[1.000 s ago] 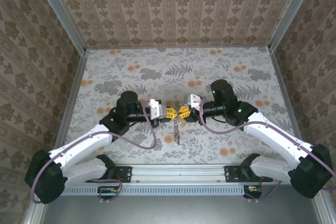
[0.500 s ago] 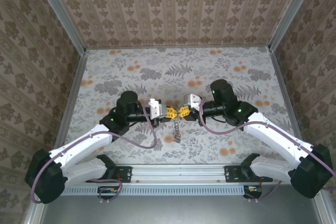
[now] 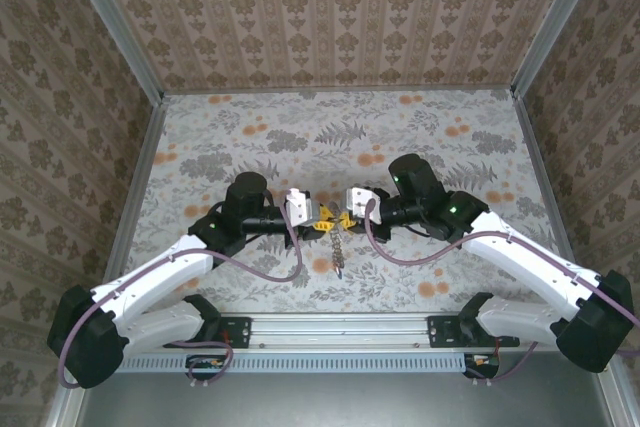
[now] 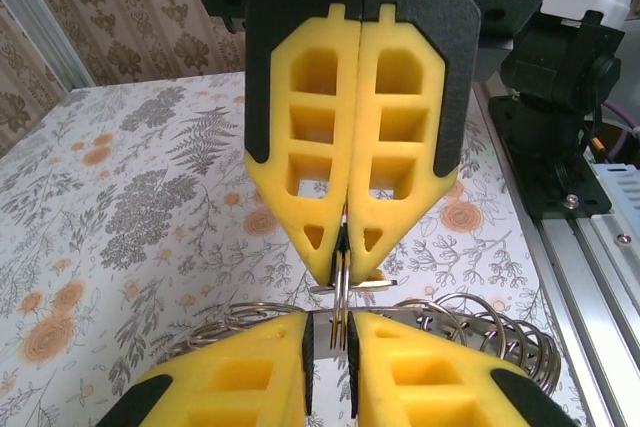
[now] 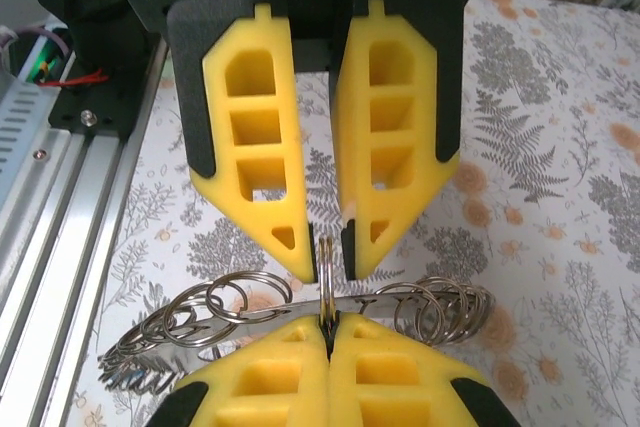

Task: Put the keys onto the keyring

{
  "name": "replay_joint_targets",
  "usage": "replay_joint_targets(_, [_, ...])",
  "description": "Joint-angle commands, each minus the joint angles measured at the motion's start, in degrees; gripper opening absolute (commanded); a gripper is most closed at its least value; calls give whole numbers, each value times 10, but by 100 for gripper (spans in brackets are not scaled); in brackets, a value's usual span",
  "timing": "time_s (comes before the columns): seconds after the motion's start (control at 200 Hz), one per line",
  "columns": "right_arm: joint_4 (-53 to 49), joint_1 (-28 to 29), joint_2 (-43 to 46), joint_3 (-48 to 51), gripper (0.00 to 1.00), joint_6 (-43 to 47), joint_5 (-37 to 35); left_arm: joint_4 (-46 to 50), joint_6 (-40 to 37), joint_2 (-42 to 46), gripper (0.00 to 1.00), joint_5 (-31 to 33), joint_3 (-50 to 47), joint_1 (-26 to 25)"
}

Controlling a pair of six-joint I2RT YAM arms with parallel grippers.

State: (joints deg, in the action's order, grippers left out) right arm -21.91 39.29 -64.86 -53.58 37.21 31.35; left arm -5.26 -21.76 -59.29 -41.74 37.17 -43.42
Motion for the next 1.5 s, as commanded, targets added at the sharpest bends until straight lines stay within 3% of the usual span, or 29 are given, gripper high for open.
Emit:
replay_joint_targets(0.0, [-15,8,-4,-29,0,18,-23,5,-6,-3,18,3,17,-1])
replay_joint_targets(0.365, [-10,28,-19,-44,0,23,-43,-4,4,-17,17,-21,22,-5])
replay_joint_targets(0.455, [-4,28,-19,-46,0,20,-35,-4,3,-21,13,-16,24,-5])
replay_joint_targets(0.5, [-7,28,-20,-50,0,21,-25,-7,6,-20,0,-4,25,-6])
replay_joint_targets(0.615, [-54,21,-29,-65,0,28,10,-36,20,-11,0,-6,26,-7])
replay_joint_targets(0.76, [-64,-6,-1,-51,17,7,50,-88,34,-8,0,-35,17,-7])
replay_joint_targets(0.84, [-85,-23,8,-51,21,6,69,-106,40,-13,0,-44,16,-7])
replay_joint_targets(1.165, [-93,-47,28,-29,22,-2,83,-181,71,-31,0,-65,12,-8])
replay_joint_targets(1.28, [-92,-50,33,-29,11,-11,89,-183,70,-36,0,-78,13,-11])
replay_joint_targets(1.38, [-63,-59,45,-23,21,-24,89,-183,68,-37,0,-81,13,-14])
replay_joint_targets(1.495, [-58,-76,58,-17,26,-38,108,-177,60,-37,0,-78,14,-17])
